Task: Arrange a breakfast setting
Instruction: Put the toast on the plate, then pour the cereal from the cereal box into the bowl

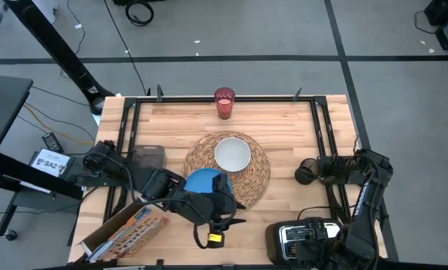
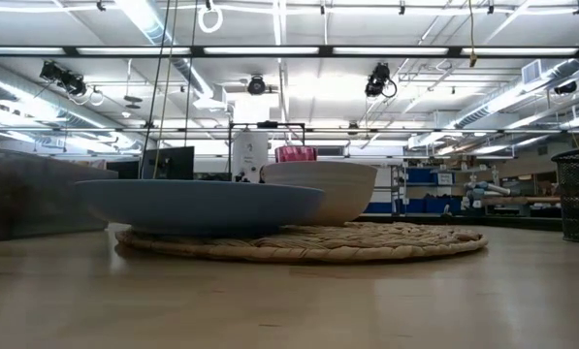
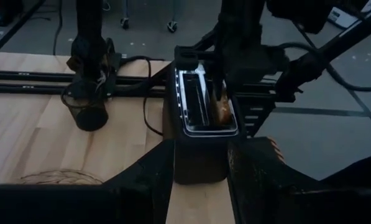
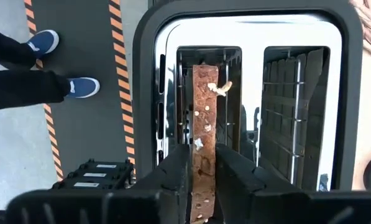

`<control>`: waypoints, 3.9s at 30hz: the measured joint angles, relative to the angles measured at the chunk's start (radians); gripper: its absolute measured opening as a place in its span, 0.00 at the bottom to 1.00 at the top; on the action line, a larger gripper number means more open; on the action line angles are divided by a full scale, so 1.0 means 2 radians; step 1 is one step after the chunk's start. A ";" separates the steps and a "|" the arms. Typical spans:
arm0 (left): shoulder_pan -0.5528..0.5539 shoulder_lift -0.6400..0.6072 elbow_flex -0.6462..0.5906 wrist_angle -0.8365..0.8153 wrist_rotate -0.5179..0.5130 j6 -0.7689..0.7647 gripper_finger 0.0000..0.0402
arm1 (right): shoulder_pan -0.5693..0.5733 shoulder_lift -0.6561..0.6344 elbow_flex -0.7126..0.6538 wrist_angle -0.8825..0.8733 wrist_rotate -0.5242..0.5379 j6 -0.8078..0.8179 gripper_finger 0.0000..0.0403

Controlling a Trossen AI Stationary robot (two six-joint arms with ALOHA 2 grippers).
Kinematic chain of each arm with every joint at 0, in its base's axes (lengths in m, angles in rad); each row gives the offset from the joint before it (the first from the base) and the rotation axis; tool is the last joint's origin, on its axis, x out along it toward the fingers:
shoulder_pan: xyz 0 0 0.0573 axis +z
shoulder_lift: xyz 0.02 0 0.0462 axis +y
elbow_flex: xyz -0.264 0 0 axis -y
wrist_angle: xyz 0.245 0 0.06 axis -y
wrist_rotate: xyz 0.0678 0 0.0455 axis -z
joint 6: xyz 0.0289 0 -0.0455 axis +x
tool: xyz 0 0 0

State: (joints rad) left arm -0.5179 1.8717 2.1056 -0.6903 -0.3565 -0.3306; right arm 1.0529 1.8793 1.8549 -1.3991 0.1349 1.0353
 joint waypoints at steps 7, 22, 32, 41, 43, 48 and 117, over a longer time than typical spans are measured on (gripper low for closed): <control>-0.005 -0.035 0.000 -0.006 -0.001 0.011 0.39 | -0.001 0.000 0.000 0.000 0.000 -0.005 0.12; -0.016 -0.070 0.001 -0.097 -0.013 -0.008 0.39 | -0.006 -0.021 0.063 -0.050 -0.016 0.001 0.06; -0.022 -0.076 0.000 -0.183 -0.012 -0.068 0.39 | -0.042 -0.068 0.185 -0.086 0.044 -0.010 0.05; -0.033 -0.119 0.000 -0.197 -0.012 -0.081 0.39 | -0.125 -0.073 0.185 -0.023 0.141 -0.096 0.05; -0.032 -0.131 0.000 -0.193 -0.017 -0.080 0.39 | -0.153 -0.060 0.175 0.010 0.143 -0.119 0.05; -0.032 -0.167 0.000 -0.185 -0.034 -0.064 0.39 | -0.219 -0.021 0.137 0.072 0.152 -0.180 0.05; -0.109 -0.220 0.000 -0.369 -0.092 -0.324 0.36 | -0.298 0.030 0.105 0.126 0.138 -0.433 0.60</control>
State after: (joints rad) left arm -0.7355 1.4309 2.1059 -1.4278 -0.5412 -0.9779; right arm 0.4567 1.9390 2.0647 -1.1472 0.4108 0.1702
